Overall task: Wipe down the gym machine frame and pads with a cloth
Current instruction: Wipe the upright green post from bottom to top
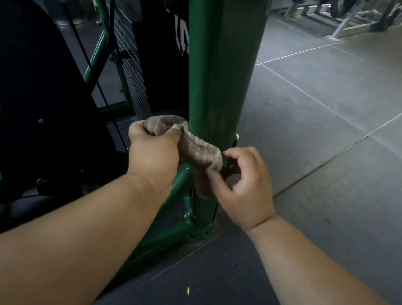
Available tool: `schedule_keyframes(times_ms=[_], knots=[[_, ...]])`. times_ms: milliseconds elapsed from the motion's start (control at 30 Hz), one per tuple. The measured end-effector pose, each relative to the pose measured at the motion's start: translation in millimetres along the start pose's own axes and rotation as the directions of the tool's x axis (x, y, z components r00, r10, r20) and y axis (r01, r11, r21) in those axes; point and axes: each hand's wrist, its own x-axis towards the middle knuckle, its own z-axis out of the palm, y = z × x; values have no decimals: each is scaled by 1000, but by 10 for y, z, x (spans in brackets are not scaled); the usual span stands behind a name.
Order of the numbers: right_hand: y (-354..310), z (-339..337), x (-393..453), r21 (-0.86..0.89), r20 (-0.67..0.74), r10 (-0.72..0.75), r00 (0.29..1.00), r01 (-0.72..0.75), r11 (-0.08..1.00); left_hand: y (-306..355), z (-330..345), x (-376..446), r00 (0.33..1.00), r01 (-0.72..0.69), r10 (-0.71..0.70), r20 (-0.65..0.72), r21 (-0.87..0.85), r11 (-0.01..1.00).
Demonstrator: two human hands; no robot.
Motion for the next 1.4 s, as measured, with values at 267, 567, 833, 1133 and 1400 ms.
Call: schedule_keyframes(times_ms=[267, 567, 833, 1133, 1400], knots=[[-57, 169, 303, 135, -197, 263, 945, -239, 962, -27, -41, -67, 688, -623, 268, 675, 359, 695], [-484, 53, 293, 140, -71, 770, 634, -758, 637, 442, -7, -10, 907, -337, 20, 421, 696, 633], [-1026, 28, 356, 414, 80, 832, 549, -777, 473, 786, 51, 7, 971, -215, -32, 238, 920, 327], [-1136, 124, 406, -103, 152, 628, 763, -620, 778, 1002, 171, -109, 948, -177, -139, 285, 839, 515], [-1437, -109, 795, 12, 157, 632, 759, -641, 767, 1293, 34, -335, 934, 19, -201, 296, 520, 854]])
